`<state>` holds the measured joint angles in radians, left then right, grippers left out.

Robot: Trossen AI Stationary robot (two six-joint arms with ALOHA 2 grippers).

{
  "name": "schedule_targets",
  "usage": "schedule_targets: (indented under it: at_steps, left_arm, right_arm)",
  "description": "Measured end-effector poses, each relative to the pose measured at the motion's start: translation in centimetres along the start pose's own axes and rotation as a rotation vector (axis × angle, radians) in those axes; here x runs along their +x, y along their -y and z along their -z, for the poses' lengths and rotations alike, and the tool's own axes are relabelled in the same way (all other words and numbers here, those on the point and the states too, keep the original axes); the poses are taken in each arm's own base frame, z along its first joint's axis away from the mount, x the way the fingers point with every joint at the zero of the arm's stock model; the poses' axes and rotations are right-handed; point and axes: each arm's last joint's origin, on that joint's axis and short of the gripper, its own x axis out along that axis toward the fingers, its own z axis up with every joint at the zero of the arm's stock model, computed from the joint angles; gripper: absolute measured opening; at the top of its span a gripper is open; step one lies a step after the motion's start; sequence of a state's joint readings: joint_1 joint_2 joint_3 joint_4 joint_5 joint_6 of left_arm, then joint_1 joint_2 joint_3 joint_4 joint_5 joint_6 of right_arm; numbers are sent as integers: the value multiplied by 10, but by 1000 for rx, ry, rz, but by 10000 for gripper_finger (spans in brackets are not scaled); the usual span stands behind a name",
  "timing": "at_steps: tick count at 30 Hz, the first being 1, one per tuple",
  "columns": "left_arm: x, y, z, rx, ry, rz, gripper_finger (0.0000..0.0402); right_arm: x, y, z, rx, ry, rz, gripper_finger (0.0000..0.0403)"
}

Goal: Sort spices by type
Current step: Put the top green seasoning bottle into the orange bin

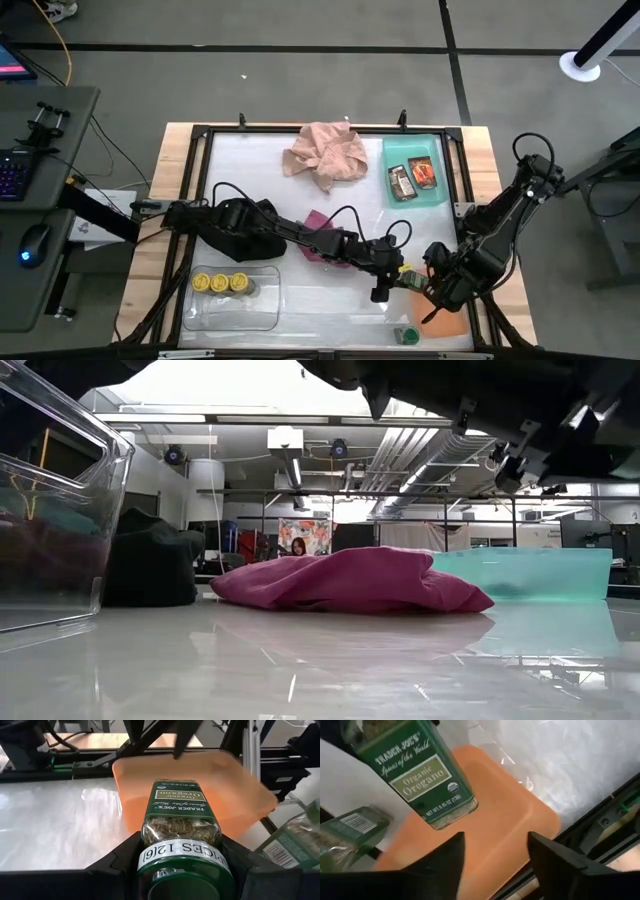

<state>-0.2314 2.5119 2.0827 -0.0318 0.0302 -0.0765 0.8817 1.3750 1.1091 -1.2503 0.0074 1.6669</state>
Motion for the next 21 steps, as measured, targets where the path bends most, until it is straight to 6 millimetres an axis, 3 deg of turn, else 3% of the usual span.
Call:
schedule_targets:
  at_steps: [8, 14, 21]
  left_arm:
    - [1, -1, 2, 2, -3, -16, 164]
    - [1, -1, 2, 2, -4, -17, 164]
    - [2, 0, 6, 2, -35, -18, 164]
  right_arm:
    - [0, -1, -9, 28, 41, -4, 16]
    - [3, -6, -13, 44, 72, -53, 5]
    - [33, -7, -13, 131, 64, -107, 2]
